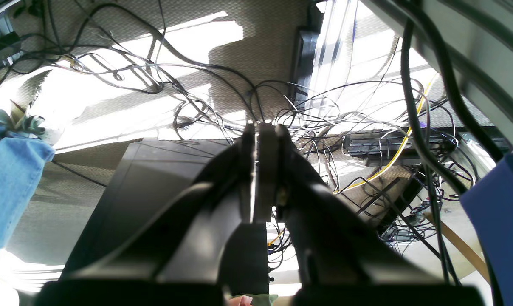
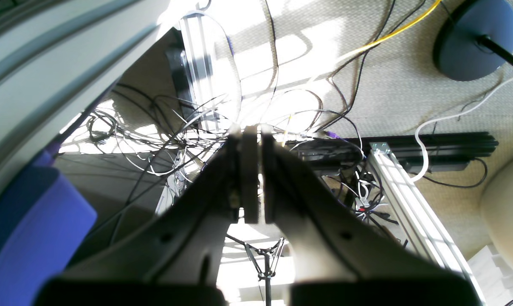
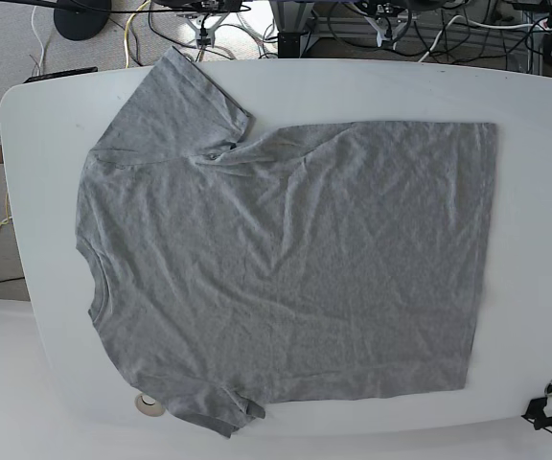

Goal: Fold the T-shirt properly

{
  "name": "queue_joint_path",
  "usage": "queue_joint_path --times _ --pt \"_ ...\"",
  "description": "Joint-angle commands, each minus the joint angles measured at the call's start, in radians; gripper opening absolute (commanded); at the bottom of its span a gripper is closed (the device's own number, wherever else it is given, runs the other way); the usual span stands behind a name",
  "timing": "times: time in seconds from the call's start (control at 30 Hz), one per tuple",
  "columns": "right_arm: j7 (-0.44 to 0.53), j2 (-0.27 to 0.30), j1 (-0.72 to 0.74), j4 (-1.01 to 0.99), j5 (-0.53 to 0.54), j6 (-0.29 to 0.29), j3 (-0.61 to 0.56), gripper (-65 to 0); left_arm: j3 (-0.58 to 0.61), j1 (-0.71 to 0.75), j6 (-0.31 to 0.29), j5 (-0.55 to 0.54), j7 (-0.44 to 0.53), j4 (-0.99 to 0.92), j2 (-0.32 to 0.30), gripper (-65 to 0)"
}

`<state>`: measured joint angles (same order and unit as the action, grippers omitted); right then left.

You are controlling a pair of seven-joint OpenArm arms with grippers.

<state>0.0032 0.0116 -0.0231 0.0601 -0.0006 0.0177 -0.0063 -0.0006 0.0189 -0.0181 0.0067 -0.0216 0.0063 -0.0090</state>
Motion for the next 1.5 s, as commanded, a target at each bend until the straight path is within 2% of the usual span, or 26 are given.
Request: queue_joint_path --times 0.0,0.3,0.37,0.4,1.47 --pt "-0.002 0.002 0.001 0.018 -0.004 -0.003 -0.001 -64.8 0.001 0.002 0.003 0.006 -0.001 0.004 -0.005 -64.7" --pt "-0.01 0.004 -0.017 0.091 -0.003 -0.004 0.004 -64.8 -0.004 0.017 -0.002 0.008 -0.005 0.023 -0.009 -64.6" --pt "-0.006 0.006 -0.026 0.114 -0.004 -0.002 0.005 -64.9 -0.001 0.029 -0.002 0.01 -0.036 0.033 -0.008 -61.3" --pt "0.009 0.005 -0.02 0.099 -0.001 0.012 0.007 -64.5 0.006 0.019 0.0 0.021 -0.009 0.027 -0.008 -64.5" --pt "0.003 0.009 -0.026 0.111 0.002 0.019 0.018 -64.6 0.013 0.021 -0.002 0.027 0.004 0.045 -0.019 -65.0"
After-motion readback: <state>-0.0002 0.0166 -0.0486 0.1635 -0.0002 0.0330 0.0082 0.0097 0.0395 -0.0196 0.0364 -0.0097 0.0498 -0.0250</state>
